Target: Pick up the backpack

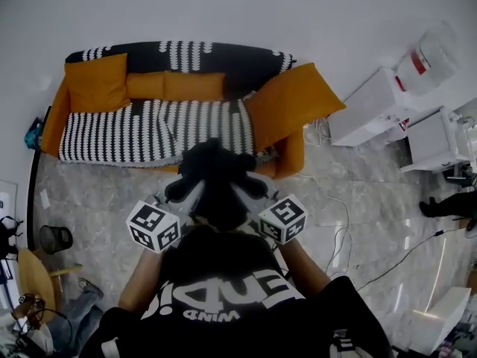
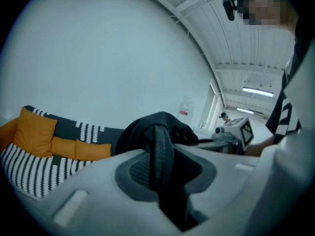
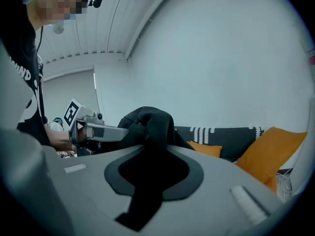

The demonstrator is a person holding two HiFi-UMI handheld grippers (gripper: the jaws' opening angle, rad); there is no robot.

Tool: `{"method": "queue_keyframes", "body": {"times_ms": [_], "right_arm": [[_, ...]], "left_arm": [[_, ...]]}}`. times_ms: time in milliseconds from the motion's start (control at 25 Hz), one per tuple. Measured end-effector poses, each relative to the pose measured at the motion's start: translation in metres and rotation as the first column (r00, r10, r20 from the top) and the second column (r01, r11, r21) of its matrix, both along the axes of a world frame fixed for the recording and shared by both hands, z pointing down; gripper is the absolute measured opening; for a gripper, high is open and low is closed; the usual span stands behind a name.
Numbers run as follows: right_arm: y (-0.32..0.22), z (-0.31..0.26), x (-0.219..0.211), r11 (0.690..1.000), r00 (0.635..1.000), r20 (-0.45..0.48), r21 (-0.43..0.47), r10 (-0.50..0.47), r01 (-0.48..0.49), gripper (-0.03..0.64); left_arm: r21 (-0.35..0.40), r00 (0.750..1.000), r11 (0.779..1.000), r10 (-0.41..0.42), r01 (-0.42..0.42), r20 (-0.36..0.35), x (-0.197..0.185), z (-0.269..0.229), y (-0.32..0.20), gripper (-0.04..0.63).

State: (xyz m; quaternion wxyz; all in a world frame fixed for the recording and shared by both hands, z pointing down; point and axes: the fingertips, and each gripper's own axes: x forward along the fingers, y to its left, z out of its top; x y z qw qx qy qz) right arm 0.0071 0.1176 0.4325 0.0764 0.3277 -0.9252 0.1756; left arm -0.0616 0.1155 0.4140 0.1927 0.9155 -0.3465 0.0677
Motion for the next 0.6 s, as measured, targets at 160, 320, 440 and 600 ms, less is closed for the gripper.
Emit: {"method": "queue_keyframes", "body": {"times_ms": [160, 320, 440, 600], "right_arm": [[-0.001, -0.002, 0.009, 1.000, 1.000, 0.001, 0.000, 0.007, -0.007, 0.064], [-0.005, -0.007, 0.013, 1.000, 1.000, 0.016, 0.006, 0.005, -0.005, 0.064], [-0.007, -0.010, 0.016, 1.000, 1.000, 0.028, 0.009, -0.011, 0.011, 0.064], [-0.013, -0.015, 0.021, 1.000, 0.999, 0.036, 0.016, -0.010, 0.010, 0.063]], "left_arm": [[-0.003, 1.000, 1.000, 0.013, -0.013, -0.009, 0.009, -0.002, -0.001, 0.087], [0.004, 1.000, 1.000, 0.025, -0.025, -0.009, 0.013, -0.008, -0.005, 0.087], [0.013, 1.000, 0.999, 0.030, -0.030, 0.000, 0.017, -0.011, -0.006, 0.087], [0.023, 1.000, 0.999, 0.031, -0.031, 0.005, 0.022, -0.018, -0.013, 0.087]]}}
